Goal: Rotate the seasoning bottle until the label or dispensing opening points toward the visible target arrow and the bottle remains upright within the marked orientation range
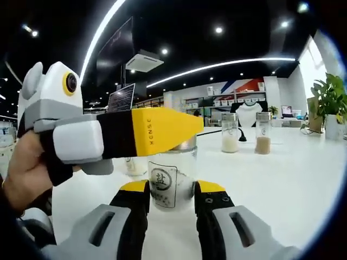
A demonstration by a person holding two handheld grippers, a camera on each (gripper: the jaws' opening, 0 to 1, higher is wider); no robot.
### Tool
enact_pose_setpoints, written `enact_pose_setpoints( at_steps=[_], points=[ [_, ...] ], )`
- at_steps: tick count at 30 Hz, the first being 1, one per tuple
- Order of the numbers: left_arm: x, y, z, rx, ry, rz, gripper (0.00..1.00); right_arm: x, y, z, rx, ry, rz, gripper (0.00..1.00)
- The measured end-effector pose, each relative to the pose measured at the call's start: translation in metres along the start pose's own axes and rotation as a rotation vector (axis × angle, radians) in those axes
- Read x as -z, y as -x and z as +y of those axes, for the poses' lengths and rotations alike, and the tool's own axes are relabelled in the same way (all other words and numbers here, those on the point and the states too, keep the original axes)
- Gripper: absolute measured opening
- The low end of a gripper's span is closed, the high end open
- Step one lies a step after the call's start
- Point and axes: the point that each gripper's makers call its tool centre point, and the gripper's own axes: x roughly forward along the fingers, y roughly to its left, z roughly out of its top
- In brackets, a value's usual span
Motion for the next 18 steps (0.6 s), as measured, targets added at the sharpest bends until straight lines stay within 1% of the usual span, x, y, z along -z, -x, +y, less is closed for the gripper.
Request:
enact_pose_setpoints(
  at_steps=[1, 5, 9, 14, 18],
  points=[
    [0.001, 0.001, 0.003, -0.006, 0.002, 0.002, 0.33, 0.002, 0.000, 0.001, -0.009, 0.002, 0.012, 0.30],
    [-0.001, 0.003, 0.016, -0.026, 0.004, -0.002, 0.33, 0.004, 0.002, 0.001, -0.015, -0.018, 0.017, 0.30],
    [0.002, 0.001, 0.028, -0.043, -0.017, 0.013, 0.33, 0.006, 0.004, 0.002, -0.017, -0.015, 0.025, 0.30],
    [0.008, 0.002, 0.038, -0.060, -0.019, 0.025, 0.33, 0.008, 0.007, -0.001, -0.009, -0.020, 0.031, 0.30],
    [0.012, 0.003, 0.044, -0.080, -0.018, 0.027, 0.33, 0.005, 0.009, -0.006, 0.006, -0.025, 0.025, 0.30]
  ],
)
